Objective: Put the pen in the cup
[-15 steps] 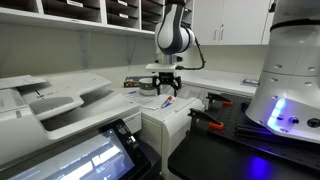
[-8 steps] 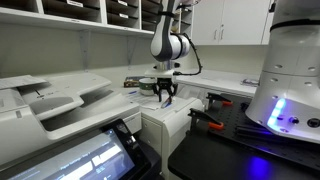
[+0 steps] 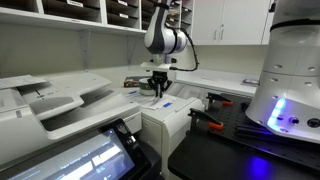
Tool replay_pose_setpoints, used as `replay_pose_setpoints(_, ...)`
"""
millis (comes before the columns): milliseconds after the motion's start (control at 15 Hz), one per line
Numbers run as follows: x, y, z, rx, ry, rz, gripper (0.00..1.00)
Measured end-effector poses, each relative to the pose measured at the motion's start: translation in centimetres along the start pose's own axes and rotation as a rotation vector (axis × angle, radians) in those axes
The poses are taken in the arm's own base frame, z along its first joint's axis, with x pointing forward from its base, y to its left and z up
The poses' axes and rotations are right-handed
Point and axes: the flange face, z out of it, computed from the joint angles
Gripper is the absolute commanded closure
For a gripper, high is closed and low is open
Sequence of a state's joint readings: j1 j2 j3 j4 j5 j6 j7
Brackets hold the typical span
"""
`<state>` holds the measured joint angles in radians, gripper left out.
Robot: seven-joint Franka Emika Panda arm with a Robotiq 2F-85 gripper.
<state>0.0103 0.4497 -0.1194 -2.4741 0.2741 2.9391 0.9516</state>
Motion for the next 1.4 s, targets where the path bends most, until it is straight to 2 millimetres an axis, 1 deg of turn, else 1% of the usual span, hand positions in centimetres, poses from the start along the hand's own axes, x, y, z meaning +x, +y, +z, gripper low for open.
replay_pose_setpoints(200, -0.2, -0.5, -3.9, 0.079, -0.032, -0.003, 0.94)
replay_pose_setpoints(333, -0.3, -1.1, -6.1, 0.119, -0.077, 0.004, 0.94)
replay_pose_setpoints(467, -0.1, -1.7, -7.7, 0.142, -0.146, 0.029, 0.94)
replay_pose_setpoints(600, 0.8, -2.5, -8.5, 0.162, -0.219, 0.076, 0.94)
replay_pose_setpoints(733, 2.6, -3.1, -8.7, 0.183, -0.291, 0.155, 0.94)
replay_pose_setpoints(800, 3.8, -3.4, -8.5, 0.195, -0.326, 0.198, 0.94)
replay_pose_setpoints(1067, 8.5, -4.4, -6.7, 0.252, -0.495, 0.324, 0.94)
replay_pose_setpoints(1267, 11.7, -4.4, -5.3, 0.283, -0.565, 0.391, 0.94)
replay_pose_setpoints(1333, 12.5, -4.4, -4.9, 0.285, -0.572, 0.407, 0.91)
replay_pose_setpoints(1400, 13.2, -4.4, -4.5, 0.286, -0.576, 0.419, 0.53)
